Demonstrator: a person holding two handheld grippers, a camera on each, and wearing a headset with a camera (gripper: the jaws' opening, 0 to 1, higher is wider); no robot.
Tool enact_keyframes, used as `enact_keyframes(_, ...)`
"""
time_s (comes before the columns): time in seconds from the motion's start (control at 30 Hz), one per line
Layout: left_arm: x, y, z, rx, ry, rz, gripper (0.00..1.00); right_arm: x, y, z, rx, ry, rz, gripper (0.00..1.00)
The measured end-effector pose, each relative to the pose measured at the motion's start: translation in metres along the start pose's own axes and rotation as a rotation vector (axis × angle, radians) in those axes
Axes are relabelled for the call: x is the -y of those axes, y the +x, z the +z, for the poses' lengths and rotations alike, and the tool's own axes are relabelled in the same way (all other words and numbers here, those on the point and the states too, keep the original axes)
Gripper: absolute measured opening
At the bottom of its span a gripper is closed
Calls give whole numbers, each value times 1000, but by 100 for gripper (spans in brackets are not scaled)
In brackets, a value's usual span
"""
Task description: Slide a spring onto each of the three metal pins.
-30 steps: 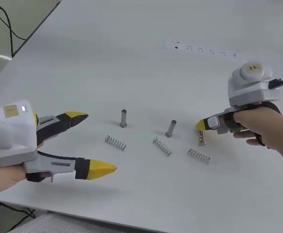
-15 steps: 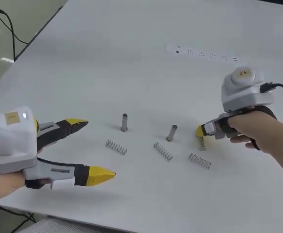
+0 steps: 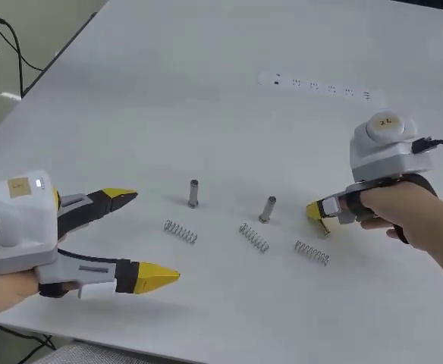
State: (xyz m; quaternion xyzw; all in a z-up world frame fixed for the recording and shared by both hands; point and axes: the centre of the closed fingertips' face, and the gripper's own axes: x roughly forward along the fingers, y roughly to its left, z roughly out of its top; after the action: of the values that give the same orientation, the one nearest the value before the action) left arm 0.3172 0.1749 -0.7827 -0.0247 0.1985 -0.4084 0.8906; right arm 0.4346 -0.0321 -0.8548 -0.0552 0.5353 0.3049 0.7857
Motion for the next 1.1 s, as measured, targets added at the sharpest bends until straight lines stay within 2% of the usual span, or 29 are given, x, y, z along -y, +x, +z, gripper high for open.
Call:
enact_keyframes(0.4, 1, 2, 5, 4, 11, -4, 87, -7, -18, 2, 93, -8, 35, 10)
enact_keyframes(0.67, 3, 1, 5, 0, 18, -6, 86, -10, -27, 5, 153, -35, 30, 10)
enact_keyframes(1.1, 3, 0, 7, 3, 23, 0, 86, -10, -27, 7, 192, -87, 21, 10)
